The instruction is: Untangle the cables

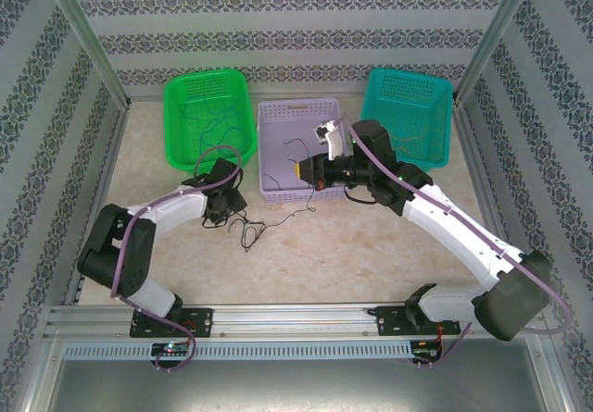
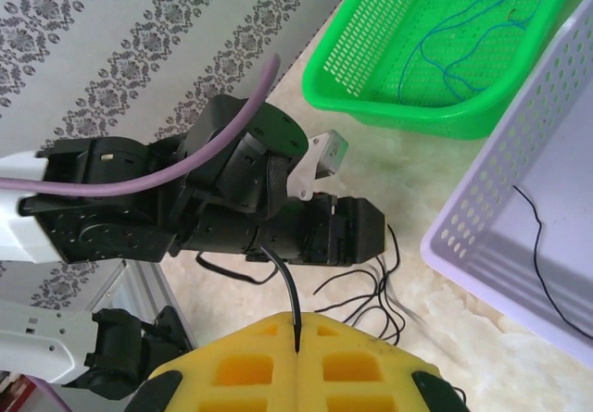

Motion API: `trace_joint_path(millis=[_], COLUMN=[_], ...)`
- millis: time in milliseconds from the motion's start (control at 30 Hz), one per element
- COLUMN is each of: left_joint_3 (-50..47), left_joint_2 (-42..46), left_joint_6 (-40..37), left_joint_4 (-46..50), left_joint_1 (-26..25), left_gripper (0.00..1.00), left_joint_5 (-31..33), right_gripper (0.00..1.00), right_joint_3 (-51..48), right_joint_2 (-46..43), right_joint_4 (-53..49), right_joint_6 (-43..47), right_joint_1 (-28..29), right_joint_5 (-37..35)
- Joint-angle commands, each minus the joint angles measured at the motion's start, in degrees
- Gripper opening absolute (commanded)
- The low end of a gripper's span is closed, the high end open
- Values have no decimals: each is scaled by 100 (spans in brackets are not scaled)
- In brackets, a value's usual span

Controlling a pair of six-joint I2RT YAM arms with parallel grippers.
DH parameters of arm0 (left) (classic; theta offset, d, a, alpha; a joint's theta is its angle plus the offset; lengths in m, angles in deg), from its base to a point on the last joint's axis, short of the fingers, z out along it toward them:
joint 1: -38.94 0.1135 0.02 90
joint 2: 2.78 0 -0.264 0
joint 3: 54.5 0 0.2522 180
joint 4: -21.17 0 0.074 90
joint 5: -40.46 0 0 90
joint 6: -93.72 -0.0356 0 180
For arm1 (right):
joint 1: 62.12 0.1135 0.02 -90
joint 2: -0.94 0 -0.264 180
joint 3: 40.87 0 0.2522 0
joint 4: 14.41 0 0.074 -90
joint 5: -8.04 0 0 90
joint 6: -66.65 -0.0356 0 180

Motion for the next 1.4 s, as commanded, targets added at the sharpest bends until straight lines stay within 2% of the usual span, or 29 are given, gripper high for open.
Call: trace_joint_path(millis=[0,133,200,233,367,467,600,700,867,1033,1167,1367], left_joint_3=[-88,83,40,-11,-184,-113,-111,-200,-204,-80,148,275], left_joint_2=[-240,-669,-628,-506,253,526,614,710,595,437,286,-7], left_joint_6=[-241,-165,-76,-6,11,-143,-194,-96,-100,-111,-159,-256], left_joint_4=[-1192,-1058,-884,-728,18,763,1343,1538,1627,1567,1649,1634], left_joint_1=[-33,-31,-43,-41,-35,17,125,218,368,452,514,564], left_gripper=[47,21,4,0,0,0,0,0,0,0,0,0], left_joint_5=[158,60,223,403,1273,1701,1906,2010,1982,1861,1912,1883], right_gripper=[0,0,0,0,0,0,0,0,0,0,0,0], right_joint_3=[-141,-206,-166,-101,359,769,1546,2313,3572,4535,5135,5892], right_joint_2=[-181,-314,-402,-459,-741,-1065,-1171,-1047,-662,-294,-127,62], right_joint_4=[13,-58,-153,-250,-761,-834,-839,-839,-807,-951,-1090,-1088], right_joint_6=[-167,-291,-388,-441,-561,-598,-637,-624,-831,-739,-605,-527], right_joint_1=[-67,-147,-247,-332,-847,-1330,-2022,-2280,-2220,-1791,-1500,-1482], right_joint_5=[-19,-123,-271,-411,-1160,-1840,-2099,-2094,-1770,-1683,-1920,-2138])
